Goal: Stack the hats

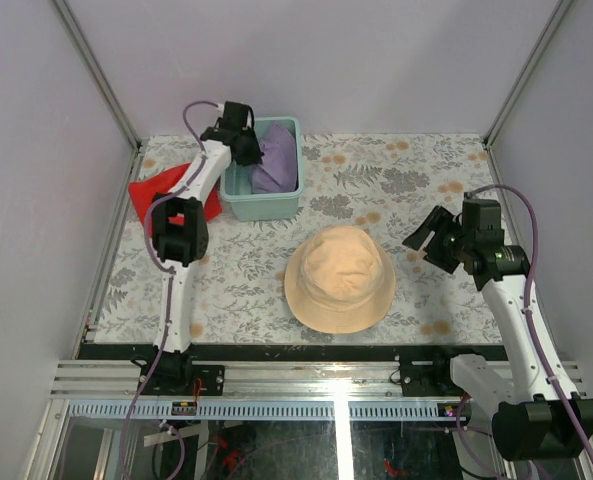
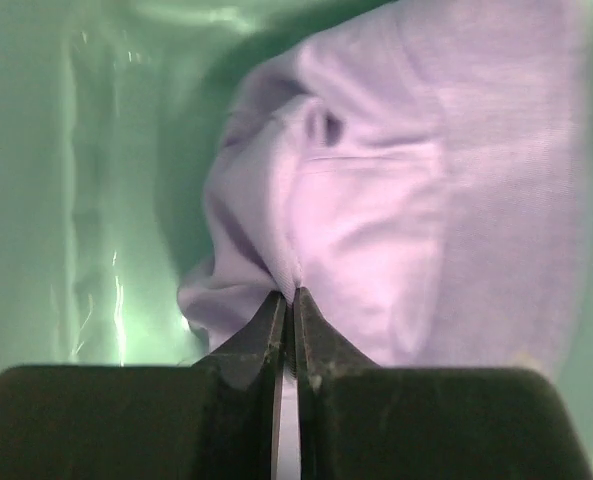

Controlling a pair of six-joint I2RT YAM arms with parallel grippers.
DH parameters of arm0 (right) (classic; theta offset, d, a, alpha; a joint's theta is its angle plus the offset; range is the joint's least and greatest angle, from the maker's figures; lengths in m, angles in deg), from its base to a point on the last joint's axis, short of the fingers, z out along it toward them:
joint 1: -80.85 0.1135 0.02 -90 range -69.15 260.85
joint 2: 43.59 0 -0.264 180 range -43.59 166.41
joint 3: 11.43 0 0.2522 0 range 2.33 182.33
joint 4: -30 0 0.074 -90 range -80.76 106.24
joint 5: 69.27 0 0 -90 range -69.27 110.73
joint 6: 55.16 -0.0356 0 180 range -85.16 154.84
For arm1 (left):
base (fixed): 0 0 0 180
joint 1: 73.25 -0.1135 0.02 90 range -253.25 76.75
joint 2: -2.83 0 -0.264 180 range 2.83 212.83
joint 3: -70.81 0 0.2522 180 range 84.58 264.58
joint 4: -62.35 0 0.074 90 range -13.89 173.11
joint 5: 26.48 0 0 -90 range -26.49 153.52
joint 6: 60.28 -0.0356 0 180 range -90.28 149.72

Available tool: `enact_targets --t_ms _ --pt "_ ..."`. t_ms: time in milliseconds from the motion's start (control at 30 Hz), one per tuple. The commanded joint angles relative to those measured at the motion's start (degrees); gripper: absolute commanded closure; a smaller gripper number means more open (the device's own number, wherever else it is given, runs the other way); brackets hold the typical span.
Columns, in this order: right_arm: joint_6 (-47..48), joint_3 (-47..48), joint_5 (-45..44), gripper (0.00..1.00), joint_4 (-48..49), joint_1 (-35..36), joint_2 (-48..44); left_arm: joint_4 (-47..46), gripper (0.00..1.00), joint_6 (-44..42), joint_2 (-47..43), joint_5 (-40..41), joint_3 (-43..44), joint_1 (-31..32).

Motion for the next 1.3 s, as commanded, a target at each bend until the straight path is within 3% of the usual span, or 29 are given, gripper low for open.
enact_targets --t_ms 0,267,533,700,800,1000,1267 --pt "3.13 5.05 2.05 0.28 3.62 -0.17 3.06 -4.72 1.0 -1.71 -13.22 -3.02 -0.3 -1.07" --pt "3.92 11.98 9.08 0.29 9.4 -0.17 9.22 -5.24 1.0 1.28 -24.74 -7.33 -0.17 -1.34" --pt "2.94 20.71 29.49 0.3 23.29 0.41 13.55 -2.61 1.0 7.49 -33.11 -17.56 -1.98 -0.29" --pt "1.56 24.39 30.2 0.29 22.06 0.44 12.87 0.77 1.0 9.86 -36.8 -22.1 -0.16 2.99" --pt "-3.6 21.58 31.89 0.28 25.31 0.44 10.83 1.63 1.0 11.25 -39.76 -23.68 -2.31 5.3" --pt "-21.16 9.84 37.11 0.28 46.09 0.66 6.53 1.66 1.0 15.08 -45.87 -24.24 -6.81 11.51" --pt "-26.72 7.41 34.39 0.28 53.39 5.68 4.39 1.62 1.0 16.78 -50.81 -20.92 -12.17 18.1"
